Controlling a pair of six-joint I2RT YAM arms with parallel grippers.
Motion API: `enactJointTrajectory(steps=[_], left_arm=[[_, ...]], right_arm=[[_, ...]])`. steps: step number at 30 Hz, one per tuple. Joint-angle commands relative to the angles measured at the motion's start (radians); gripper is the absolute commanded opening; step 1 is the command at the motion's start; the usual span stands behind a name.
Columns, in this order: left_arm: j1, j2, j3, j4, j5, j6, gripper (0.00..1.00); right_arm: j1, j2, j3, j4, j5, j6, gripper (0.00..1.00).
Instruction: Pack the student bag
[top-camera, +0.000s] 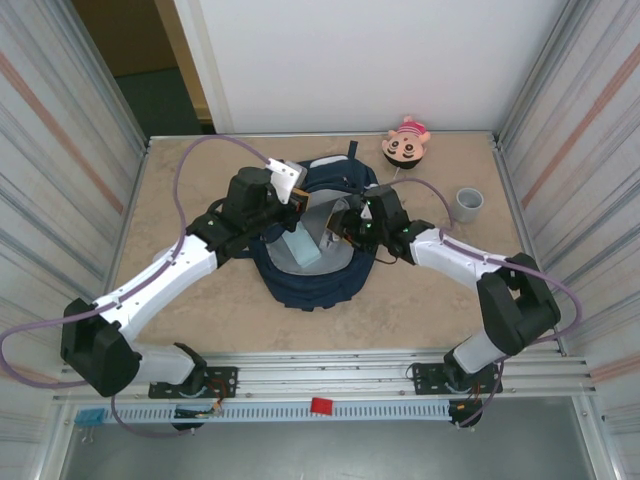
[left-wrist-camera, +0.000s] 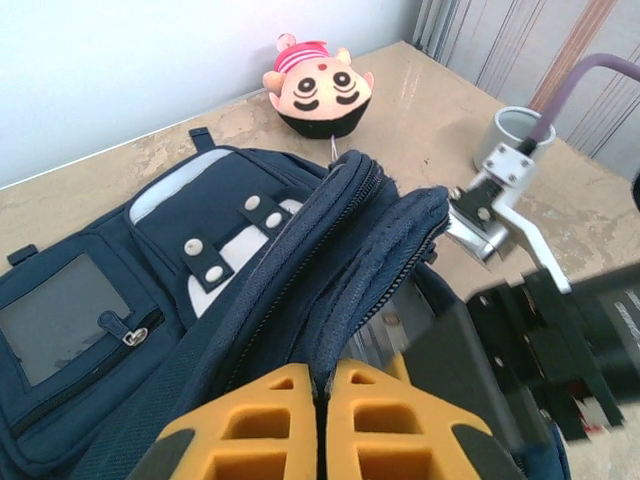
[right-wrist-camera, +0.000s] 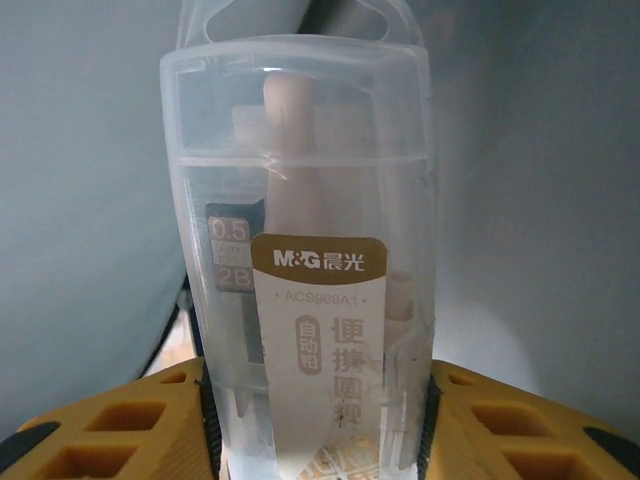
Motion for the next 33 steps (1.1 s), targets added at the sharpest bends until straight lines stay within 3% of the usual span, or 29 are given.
enactJointTrajectory(steps=[1,7,13,21,26,33], left_arm=[[-0.004,-0.071,-0.002,0.107,0.025,-0.024,0.0],[-0.002,-0.074,-0.031,0.112,0.039,-0.009,0.0],[-0.007,-0.076,-0.103,0.15,0.09,0.013,0.0],[-0.138,-0.032,-0.204,0.122,0.1,0.229,0.0],[-0.191,0.033,-0.233,0.132,0.097,0.232,0.0],[-0.196,0.064,-0.248,0.167,0.109,0.195,0.03]], right_arm=[[-0.048,0.013,0.037,0.034,0.008,-0.006,0.57],[-0.091,-0.119,-0.018,-0.01,0.004,-0.062,0.64],[-0.099,-0.326,-0.126,-0.062,0.001,-0.081,0.65],[-0.099,-0.594,-0.239,-0.161,0.062,-0.076,0.68],[-0.104,-0.644,-0.249,-0.226,0.08,-0.087,0.68],[-0.124,-0.648,-0.234,-0.284,0.074,-0.114,0.69]])
